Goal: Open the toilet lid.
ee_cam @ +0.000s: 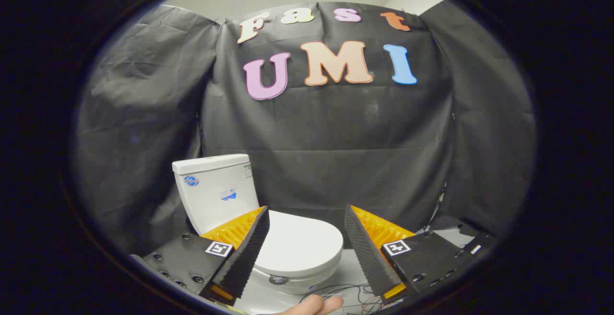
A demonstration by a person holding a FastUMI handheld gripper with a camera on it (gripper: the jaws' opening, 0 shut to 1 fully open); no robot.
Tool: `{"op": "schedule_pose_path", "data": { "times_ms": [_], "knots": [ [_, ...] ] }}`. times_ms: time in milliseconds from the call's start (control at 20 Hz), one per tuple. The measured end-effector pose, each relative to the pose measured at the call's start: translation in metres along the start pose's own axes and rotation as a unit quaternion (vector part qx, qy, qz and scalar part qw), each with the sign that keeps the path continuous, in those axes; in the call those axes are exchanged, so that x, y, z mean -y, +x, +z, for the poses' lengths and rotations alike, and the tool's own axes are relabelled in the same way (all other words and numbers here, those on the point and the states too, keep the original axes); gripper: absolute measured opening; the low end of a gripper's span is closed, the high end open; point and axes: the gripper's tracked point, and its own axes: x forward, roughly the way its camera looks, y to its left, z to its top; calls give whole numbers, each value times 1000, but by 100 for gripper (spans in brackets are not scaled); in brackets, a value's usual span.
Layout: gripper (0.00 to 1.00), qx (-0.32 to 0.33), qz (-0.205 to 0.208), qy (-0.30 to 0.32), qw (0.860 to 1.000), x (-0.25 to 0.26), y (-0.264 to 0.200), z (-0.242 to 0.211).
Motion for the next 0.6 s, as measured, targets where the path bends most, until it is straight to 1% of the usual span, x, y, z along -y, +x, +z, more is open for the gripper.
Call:
{"op": "schedule_pose_path", "data": {
  "times_ms": [100, 150, 200, 250, 350, 450, 500, 600],
  "knots": [
    [99, 32, 19, 12, 999, -17, 13, 3],
    [99, 35, 30, 26, 999, -30, 19, 3],
    [99, 26, 37, 32, 998, -42, 25, -6],
    [99, 18, 42, 28, 999, -55, 30, -20],
    [99, 11, 50, 24, 998, -74, 36, -35],
    [99, 16, 60, 56, 996, -91, 35, -42],
    [99, 9, 61, 61, 996, -96, 35, -48],
    [99, -4, 51, 42, 998, -92, 32, -53]
  ]
}}
